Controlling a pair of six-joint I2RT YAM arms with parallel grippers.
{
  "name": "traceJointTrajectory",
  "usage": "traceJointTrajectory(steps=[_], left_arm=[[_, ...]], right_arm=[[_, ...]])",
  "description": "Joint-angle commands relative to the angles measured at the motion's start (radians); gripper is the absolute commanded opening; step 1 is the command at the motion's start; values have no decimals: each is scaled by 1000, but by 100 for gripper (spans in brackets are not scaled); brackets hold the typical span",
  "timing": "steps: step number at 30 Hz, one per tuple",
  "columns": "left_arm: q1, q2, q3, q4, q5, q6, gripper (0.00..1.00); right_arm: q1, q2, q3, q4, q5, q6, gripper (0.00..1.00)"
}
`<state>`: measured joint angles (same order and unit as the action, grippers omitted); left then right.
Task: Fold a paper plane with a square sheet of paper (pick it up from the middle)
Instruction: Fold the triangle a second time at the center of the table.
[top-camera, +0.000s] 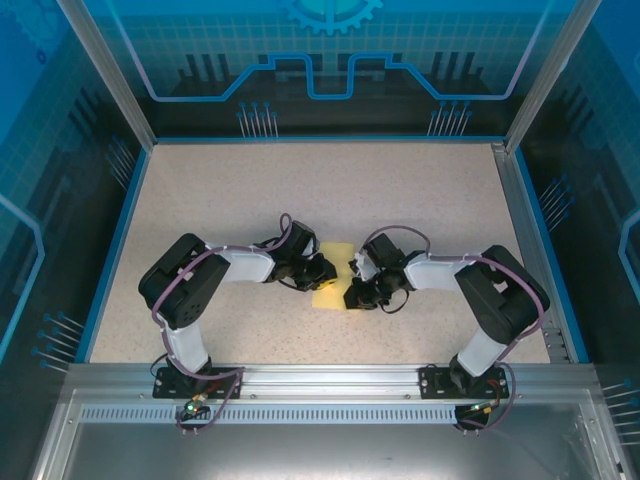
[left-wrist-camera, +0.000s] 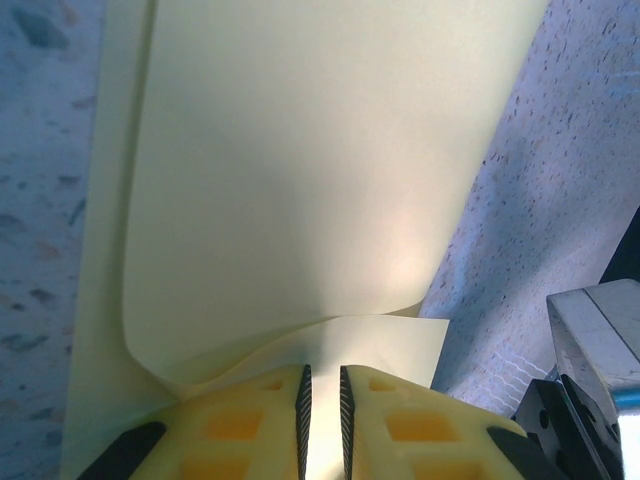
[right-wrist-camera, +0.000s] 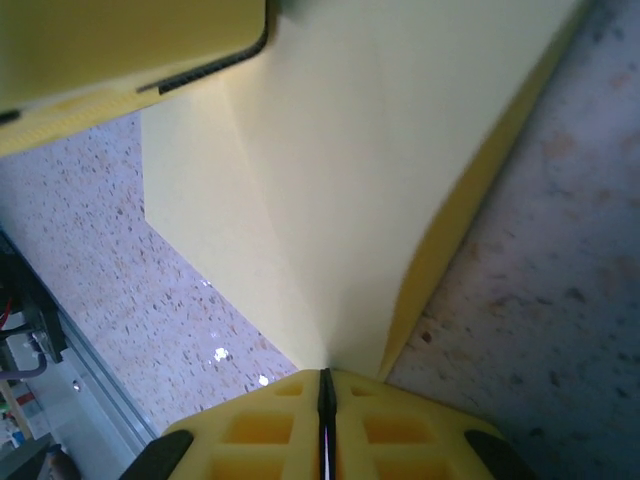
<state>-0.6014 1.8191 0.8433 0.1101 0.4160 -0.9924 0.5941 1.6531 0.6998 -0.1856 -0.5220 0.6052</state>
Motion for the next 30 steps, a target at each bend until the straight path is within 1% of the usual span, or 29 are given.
traceJointTrajectory(steps=[1,3,7,12,17,21,26,30], left_arm=[[-7,23,-9,-21,-19,18,19],[-8,26,-9,-18,-19,19,19],[-8,22,-9,-18,-20,18,19],[-8,22,-8,-18,-16,18,19],[-7,19,-7,-18,-19,17,19],[-7,20,-10,-21,-22,19,19],[-8,19,-10,-21,-23,20,19],[-7,17,-13,-21,-26,18,19]], right_arm=[[-22,-56,-18,-16,-54,48,11],[-20,-65,6,4,-83,66,11],[-18,-30,45,37,-105,101,11],[-14,46,84,-2,-49,104,12],[-25,99,57,-25,-14,100,11],[-30,84,31,-14,-31,108,11],[-30,17,15,-22,-63,114,12],[-33,30,-25,-23,-37,107,13]])
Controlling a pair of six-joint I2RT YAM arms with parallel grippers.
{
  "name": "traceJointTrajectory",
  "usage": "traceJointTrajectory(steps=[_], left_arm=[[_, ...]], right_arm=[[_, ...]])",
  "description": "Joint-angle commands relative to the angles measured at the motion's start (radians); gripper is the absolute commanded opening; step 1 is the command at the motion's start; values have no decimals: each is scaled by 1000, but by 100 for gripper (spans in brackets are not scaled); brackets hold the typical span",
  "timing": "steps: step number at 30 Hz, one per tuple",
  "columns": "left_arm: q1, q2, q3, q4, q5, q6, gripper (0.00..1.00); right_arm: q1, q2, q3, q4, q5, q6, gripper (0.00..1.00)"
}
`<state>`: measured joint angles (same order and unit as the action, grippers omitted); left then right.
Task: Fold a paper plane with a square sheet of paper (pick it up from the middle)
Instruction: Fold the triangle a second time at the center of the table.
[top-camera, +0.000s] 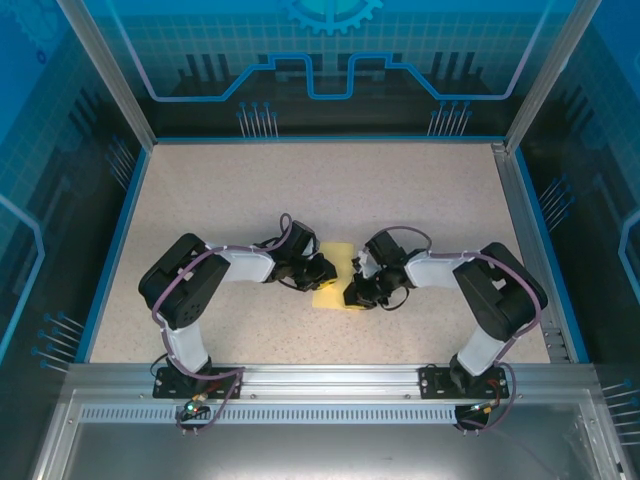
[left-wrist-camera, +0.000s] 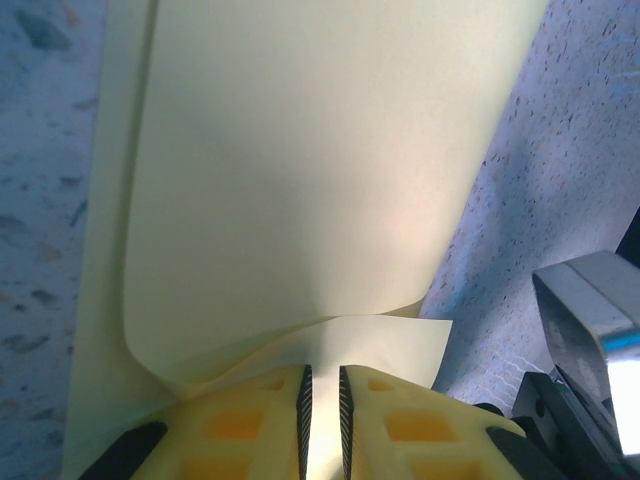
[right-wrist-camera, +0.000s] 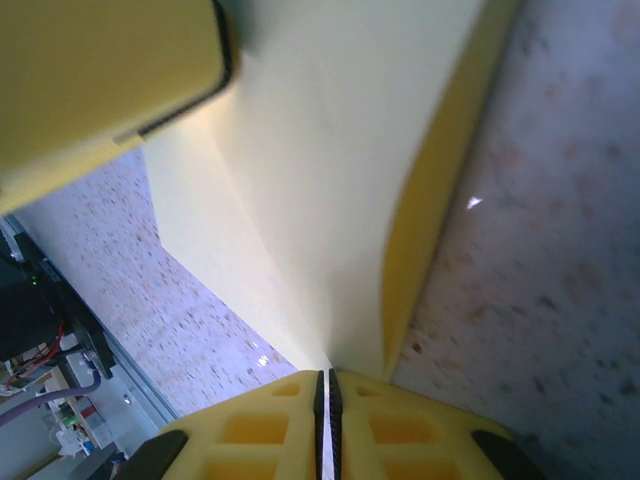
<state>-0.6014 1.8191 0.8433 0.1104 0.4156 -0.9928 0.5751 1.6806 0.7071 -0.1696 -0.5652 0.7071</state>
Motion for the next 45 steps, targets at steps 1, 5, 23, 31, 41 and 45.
traceJointTrajectory(steps=[1,5,23,31,41,45], left_arm=[[-8,19,-13,-20,-24,17,19],[-7,14,-13,-24,-26,19,19],[-6,18,-8,-16,-22,18,19],[-8,4,-7,-17,-23,23,19],[-10,-75,-9,22,-12,18,22],[-33,-100,-13,31,-9,3,22]], right_arm=[[-16,15,-43,-28,8,5,13],[-18,33,-63,-30,27,14,11],[2,2,68,-19,16,54,7],[5,50,-10,-4,55,50,7],[5,46,-27,17,64,62,7],[5,47,-27,22,64,68,7]])
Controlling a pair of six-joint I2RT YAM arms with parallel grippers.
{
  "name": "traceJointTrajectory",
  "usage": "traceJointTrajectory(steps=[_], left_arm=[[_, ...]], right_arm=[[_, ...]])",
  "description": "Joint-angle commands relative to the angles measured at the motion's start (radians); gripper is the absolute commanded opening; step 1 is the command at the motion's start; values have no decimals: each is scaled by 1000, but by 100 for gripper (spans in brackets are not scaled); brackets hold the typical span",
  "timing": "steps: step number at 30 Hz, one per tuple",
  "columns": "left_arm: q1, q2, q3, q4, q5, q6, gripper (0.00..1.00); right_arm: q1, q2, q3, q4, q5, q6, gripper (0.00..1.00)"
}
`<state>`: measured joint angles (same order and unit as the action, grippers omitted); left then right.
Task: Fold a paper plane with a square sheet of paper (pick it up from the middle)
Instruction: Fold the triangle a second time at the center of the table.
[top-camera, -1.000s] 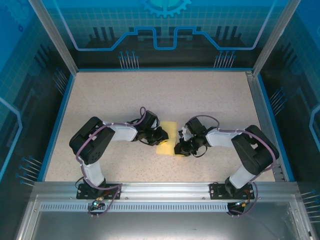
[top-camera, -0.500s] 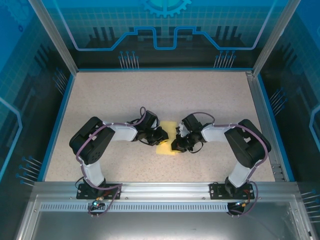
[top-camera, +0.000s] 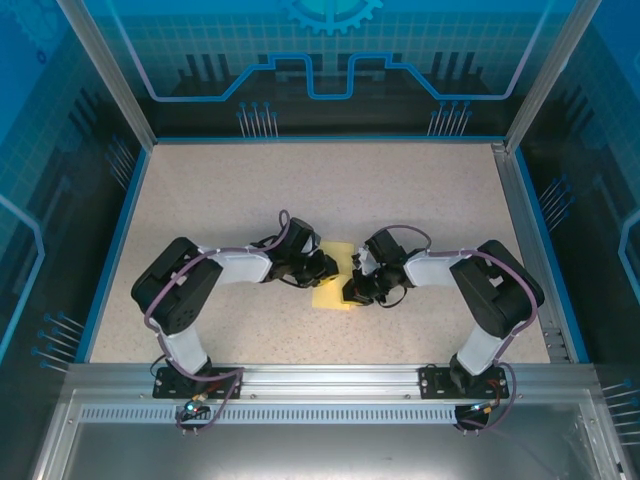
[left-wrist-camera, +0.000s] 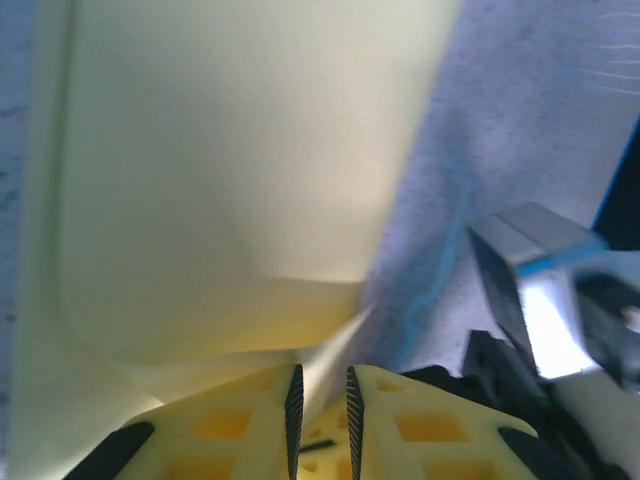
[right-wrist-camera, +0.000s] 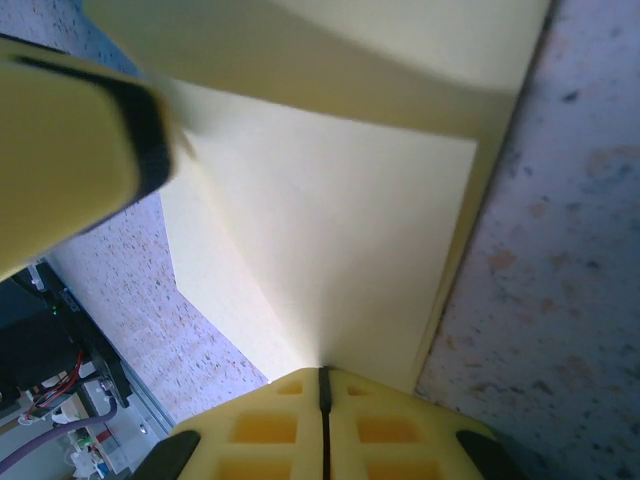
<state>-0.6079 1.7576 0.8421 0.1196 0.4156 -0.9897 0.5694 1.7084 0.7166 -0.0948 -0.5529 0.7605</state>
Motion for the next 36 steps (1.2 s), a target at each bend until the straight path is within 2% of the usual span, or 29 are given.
traceJointTrajectory(steps=[1,13,23,36], left_arm=[[-34,-36,-14,23,-13,-6,21],[-73,53,-29,43,-71,-56,18],[-68,43,-57,-12,-211,-26,17],[-20,35,-75,26,-232,6,19]], right_arm=[[11,19,-36,-53,53,16,6],[14,20,-44,-45,59,20,6],[15,24,-43,-72,79,6,5],[15,16,-59,-102,104,-9,2]])
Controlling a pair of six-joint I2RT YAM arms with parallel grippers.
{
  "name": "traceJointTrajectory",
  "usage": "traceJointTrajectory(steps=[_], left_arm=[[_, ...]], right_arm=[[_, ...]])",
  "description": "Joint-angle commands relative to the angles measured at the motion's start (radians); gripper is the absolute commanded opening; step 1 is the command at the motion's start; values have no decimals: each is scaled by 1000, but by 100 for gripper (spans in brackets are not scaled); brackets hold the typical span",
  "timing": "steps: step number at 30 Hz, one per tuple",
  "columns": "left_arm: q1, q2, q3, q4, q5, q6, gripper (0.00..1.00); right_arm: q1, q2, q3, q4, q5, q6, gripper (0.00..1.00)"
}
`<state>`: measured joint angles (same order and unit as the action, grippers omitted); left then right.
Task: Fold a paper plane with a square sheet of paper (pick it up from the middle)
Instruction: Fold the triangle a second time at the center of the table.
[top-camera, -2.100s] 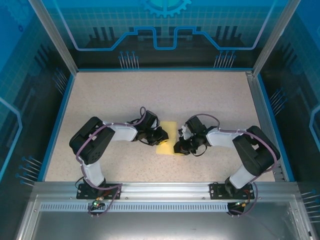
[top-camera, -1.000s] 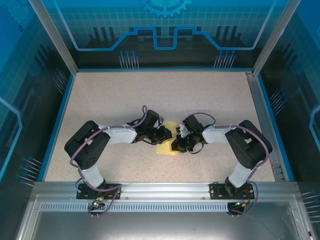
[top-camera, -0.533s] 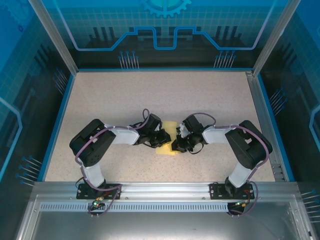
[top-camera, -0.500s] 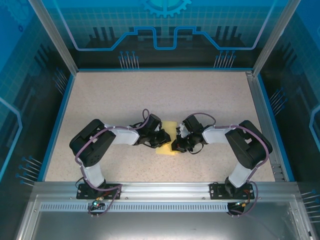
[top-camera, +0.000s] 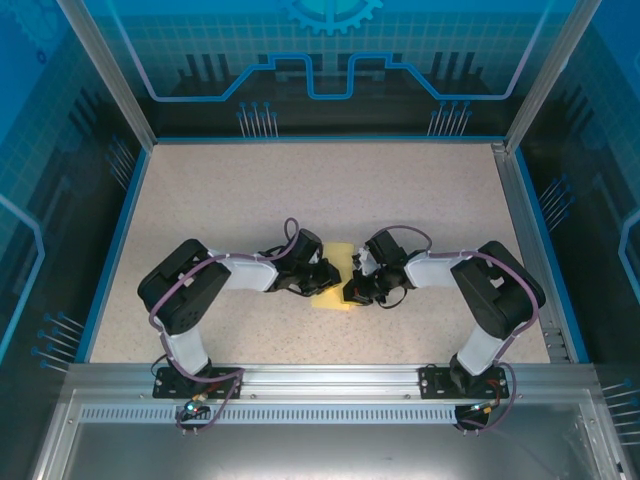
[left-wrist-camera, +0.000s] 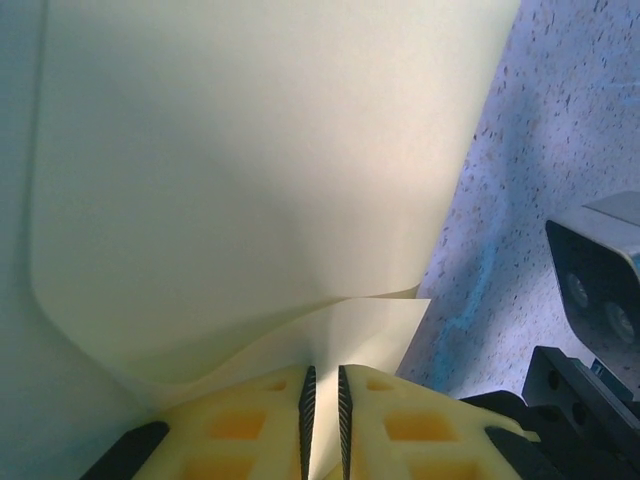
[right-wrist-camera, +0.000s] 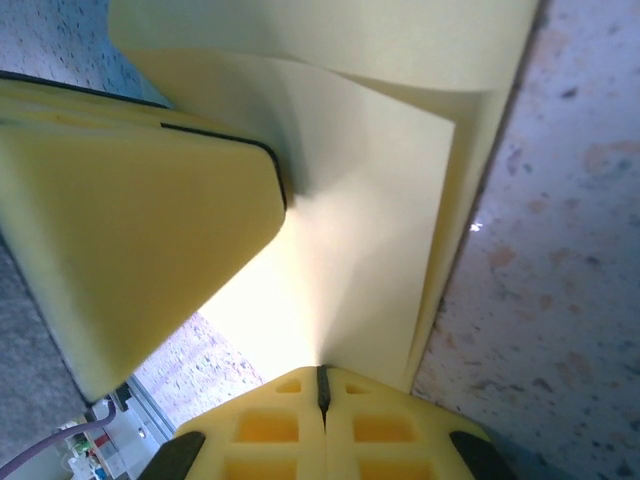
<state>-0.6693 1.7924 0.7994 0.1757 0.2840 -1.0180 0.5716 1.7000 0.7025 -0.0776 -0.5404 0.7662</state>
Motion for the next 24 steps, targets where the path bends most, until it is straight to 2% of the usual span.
traceJointTrajectory(steps=[1,24], left_arm=[[47,2,-32,-24,-98,37,19],[123,23,-24,-64,-118,88,19]], right_arm=[[13,23,-45,-121,91,-15,2],[12,11,-49,-116,85,-13,3]])
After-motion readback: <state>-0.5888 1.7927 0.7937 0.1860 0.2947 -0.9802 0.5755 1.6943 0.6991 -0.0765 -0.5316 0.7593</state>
